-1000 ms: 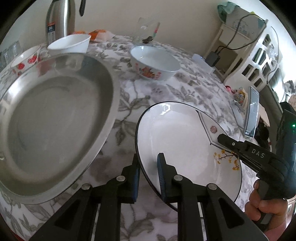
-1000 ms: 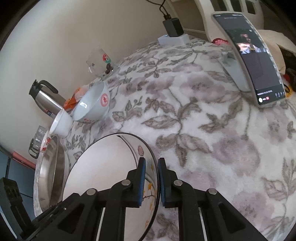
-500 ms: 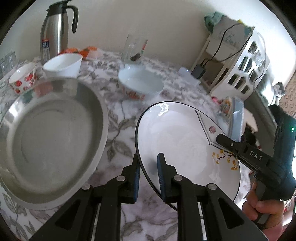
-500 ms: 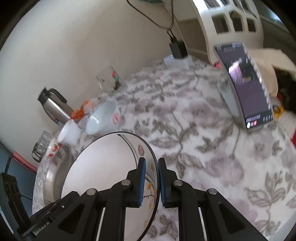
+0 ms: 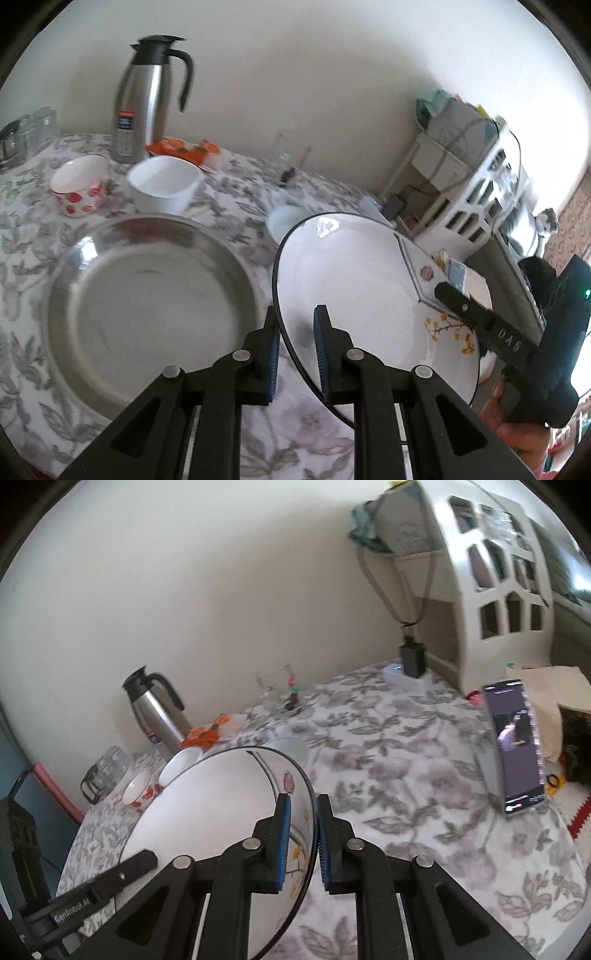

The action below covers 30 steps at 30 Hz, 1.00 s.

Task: Organize plates and bowls
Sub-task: 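Lift the white plate with both tools and carry it over the steel basin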

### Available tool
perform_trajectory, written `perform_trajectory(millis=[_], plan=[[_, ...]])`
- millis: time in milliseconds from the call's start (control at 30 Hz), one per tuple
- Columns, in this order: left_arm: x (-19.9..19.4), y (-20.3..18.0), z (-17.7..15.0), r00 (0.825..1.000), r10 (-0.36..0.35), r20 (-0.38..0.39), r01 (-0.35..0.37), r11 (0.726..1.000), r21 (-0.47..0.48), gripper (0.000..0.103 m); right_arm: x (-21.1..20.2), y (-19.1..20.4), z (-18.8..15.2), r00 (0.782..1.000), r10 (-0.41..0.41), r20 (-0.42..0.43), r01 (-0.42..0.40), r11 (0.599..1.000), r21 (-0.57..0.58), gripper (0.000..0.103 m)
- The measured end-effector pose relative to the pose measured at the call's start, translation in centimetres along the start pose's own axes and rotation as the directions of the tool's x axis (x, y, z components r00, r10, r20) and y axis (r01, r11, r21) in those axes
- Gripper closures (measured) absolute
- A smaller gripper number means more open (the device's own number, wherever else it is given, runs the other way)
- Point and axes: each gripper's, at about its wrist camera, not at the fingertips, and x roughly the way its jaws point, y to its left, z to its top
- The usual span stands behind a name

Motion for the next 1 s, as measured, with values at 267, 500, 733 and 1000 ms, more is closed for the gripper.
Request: perform_trajectory(millis=[267, 500, 733, 1000], plan=[[-2.5, 4.4, 2.0, 0.999, 0.023, 0.04, -0.02, 0.996, -0.082, 0.085, 1.7, 4.8, -0.5, 0.998, 0.048, -0.031, -0.05, 0.997, -0.058, 0.088], [-4.2, 8.3, 3.0, 0.997, 0.049, 0.064, -0.039, 0.988, -0.149, 0.085, 2.9, 9.0, -0.5, 0.995, 0.086, -0.04, -0.09, 0.992, -0.091, 0.088], [-5.9, 12.2, 3.7, 0.996, 0.055, 0.072, -0.037, 0.972, -0.231, 0.085, 4.1, 12.5, -0.7, 0.99, 0.126, -0.059, -0.132, 0.984, -0.116, 0.088], [-7.3, 16.1, 4.0, 0.993, 0.085, 0.079, -0.059, 0.956, -0.288, 0.085, 5.7, 16.4, -1.3, 0.984, 0.16, -0.084, -0.17, 0.976, -0.133, 0.088]])
